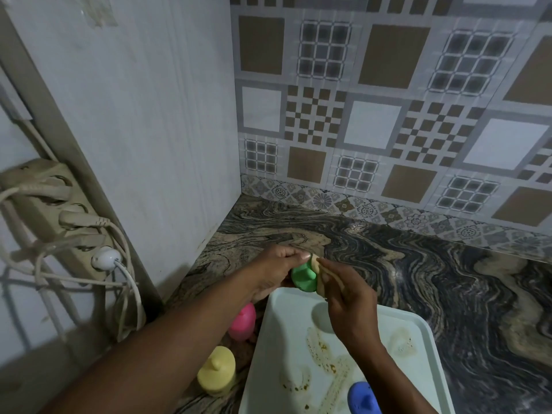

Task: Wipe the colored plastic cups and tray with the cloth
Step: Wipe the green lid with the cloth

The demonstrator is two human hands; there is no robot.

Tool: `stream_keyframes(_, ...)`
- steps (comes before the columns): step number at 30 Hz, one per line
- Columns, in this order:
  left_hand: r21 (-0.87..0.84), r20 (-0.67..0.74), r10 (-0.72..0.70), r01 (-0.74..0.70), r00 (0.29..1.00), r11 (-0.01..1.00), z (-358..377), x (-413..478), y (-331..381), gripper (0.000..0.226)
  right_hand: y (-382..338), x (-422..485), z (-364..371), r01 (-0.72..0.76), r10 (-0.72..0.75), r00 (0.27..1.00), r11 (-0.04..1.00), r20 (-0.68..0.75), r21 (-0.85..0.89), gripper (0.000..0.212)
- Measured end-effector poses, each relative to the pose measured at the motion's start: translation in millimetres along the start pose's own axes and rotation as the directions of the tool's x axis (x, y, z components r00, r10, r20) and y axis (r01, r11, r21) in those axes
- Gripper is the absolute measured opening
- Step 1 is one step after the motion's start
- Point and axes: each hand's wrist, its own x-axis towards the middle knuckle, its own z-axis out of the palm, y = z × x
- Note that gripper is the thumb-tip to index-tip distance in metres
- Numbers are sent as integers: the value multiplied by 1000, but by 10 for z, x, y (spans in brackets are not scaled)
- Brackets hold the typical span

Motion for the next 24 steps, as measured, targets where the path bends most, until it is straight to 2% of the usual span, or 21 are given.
stream_keyframes(2,1,-20,38,-38,999,999,-2,13,-25,23,70,-4,-54,105,-104,994,991,19,-79,41)
stream_keyframes(3,-14,-41,45,-46,998,999,2,14,-50,23,95,-8,-72,87,-85,996,993,37,-75,42)
stream_keyframes(4,-51,-71,47,-51,996,997,1,31,-84,22,124,-11,-85,11,-9,999,999,48,-47,44)
stream_keyframes(5,-101,-100,45,-55,994,993,5,40,-115,20,141,-6,-88,-131,129,990,991,48,41,44)
stream_keyframes(7,-130,-142,45,-64,989,989,12,50,-133,17,143,30,-91,-403,418,908,855,28,325,34)
stream_keyframes(9,-37,-150,66,-73,986,997,29,60,-127,15,118,82,-86,-482,558,830,713,4,509,22)
stream_keyframes(11,-28,-123,78,-83,989,996,91,66,-108,16,43,110,-19,-445,526,851,720,0,533,22)
stream_keyframes(13,-130,-100,73,-85,992,988,167,59,-76,18,-34,98,51,-365,429,903,792,-22,490,26)
stream_keyframes(15,-200,-71,68,-81,995,976,184,33,-70,25,-41,89,56,-339,405,913,815,-44,470,27)
stream_keyframes(17,-130,-14,34,-35,999,991,129,-17,-70,26,24,81,12,-344,400,916,828,-37,442,27)
stream_keyframes(19,81,34,-30,27,999,996,57,-52,-6,35,97,85,-19,-336,355,935,874,11,350,29)
stream_keyframes(21,227,45,-32,21,998,974,3,-35,69,34,109,85,-15,-283,274,959,925,68,254,29)
stream_keyframes(24,139,34,38,-42,999,989,-11,2,100,17,57,75,-25,-136,134,991,985,25,106,32)
